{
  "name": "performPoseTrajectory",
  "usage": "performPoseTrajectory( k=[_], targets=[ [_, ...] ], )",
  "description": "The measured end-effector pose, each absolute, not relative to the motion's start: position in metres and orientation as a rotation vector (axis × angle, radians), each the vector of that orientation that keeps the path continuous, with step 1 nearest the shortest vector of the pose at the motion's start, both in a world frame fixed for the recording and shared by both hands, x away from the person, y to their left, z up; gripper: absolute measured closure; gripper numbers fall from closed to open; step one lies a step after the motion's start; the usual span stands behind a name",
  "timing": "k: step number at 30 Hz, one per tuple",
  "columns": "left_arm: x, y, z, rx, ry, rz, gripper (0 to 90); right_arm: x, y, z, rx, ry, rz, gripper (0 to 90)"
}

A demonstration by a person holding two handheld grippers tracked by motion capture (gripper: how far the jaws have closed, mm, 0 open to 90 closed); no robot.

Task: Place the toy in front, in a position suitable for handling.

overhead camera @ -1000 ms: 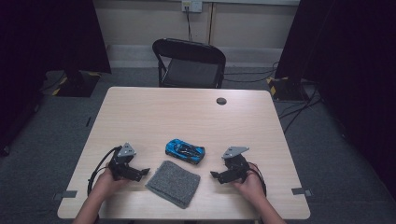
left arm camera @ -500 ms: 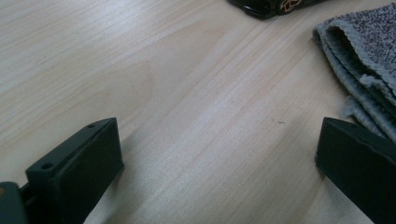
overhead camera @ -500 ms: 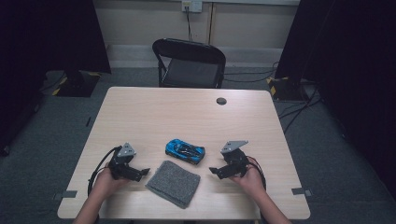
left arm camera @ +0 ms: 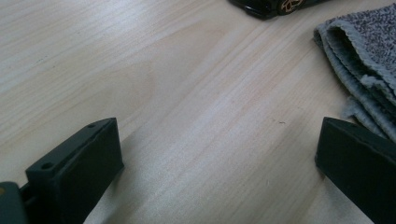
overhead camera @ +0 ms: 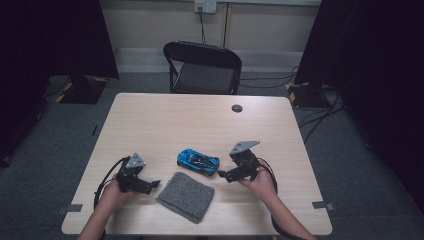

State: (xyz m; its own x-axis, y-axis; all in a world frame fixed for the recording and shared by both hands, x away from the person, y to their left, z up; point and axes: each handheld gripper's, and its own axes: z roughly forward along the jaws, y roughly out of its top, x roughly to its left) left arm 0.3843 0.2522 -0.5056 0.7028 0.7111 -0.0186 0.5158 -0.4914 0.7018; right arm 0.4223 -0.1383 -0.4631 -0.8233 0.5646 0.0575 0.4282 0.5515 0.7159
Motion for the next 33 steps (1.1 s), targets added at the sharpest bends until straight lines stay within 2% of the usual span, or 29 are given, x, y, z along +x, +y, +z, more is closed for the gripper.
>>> performPoseTrajectory(
  k=[15,33],
  targets=[
    [0.382,0.251,-0.506,2.196,0.952,0.366,0.0,0.443,-0.102,-0.460,0.806,2.641,1.181,14.2],
    [0.382,0.251,-0.506,2.196,0.952,0.368,0.0,0.460,-0.054,-0.483,0.754,2.721,1.097,14.3]
  ],
)
